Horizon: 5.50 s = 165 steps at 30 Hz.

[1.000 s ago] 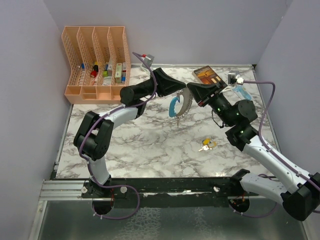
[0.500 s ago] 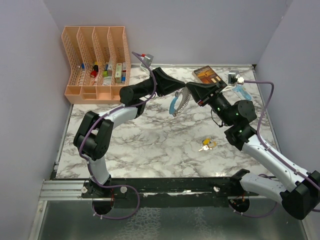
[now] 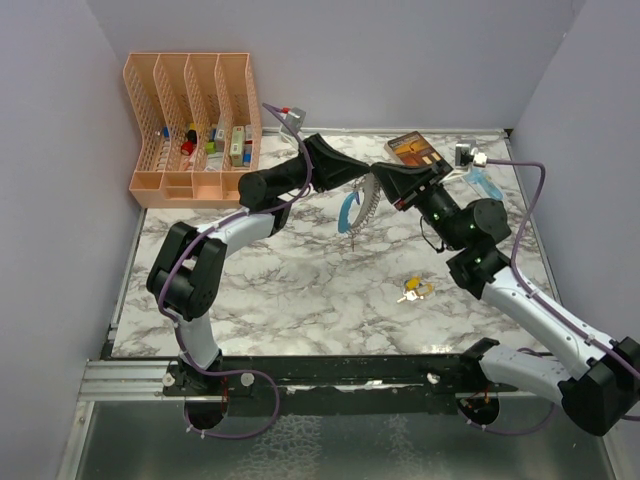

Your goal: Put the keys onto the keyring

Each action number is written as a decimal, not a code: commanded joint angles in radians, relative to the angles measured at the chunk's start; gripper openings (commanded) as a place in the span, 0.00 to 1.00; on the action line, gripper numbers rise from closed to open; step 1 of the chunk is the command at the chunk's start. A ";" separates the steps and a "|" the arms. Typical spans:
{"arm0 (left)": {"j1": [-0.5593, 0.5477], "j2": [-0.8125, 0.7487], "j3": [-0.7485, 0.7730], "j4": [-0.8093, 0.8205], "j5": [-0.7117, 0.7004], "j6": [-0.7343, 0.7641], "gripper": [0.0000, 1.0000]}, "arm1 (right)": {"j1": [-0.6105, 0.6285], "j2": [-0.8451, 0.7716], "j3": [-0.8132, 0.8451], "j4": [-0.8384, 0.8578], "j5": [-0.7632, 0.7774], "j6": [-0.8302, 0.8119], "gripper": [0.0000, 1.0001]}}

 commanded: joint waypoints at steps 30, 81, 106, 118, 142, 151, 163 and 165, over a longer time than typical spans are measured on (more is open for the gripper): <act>-0.030 0.015 0.034 0.263 0.005 -0.002 0.00 | 0.019 -0.089 0.022 -0.170 0.024 -0.018 0.28; -0.021 -0.039 0.028 0.264 0.029 -0.020 0.00 | 0.018 -0.076 0.095 -0.291 0.071 -0.065 0.25; -0.022 -0.040 0.034 0.264 0.028 -0.034 0.00 | 0.007 -0.041 0.063 -0.261 0.068 -0.059 0.23; -0.021 -0.031 0.028 0.264 0.030 -0.025 0.00 | 0.003 -0.089 0.044 -0.274 0.093 -0.059 0.18; -0.030 -0.008 0.050 0.264 0.049 -0.020 0.00 | -0.004 -0.082 0.027 -0.246 0.036 -0.040 0.15; -0.035 -0.007 0.052 0.264 0.048 -0.019 0.00 | -0.004 -0.066 0.018 -0.215 0.012 -0.026 0.12; -0.041 0.003 0.049 0.262 0.067 -0.015 0.07 | -0.005 -0.080 0.012 -0.195 0.001 -0.058 0.01; -0.041 0.002 0.042 0.263 0.087 -0.003 0.12 | -0.005 -0.085 0.033 -0.231 -0.001 -0.085 0.01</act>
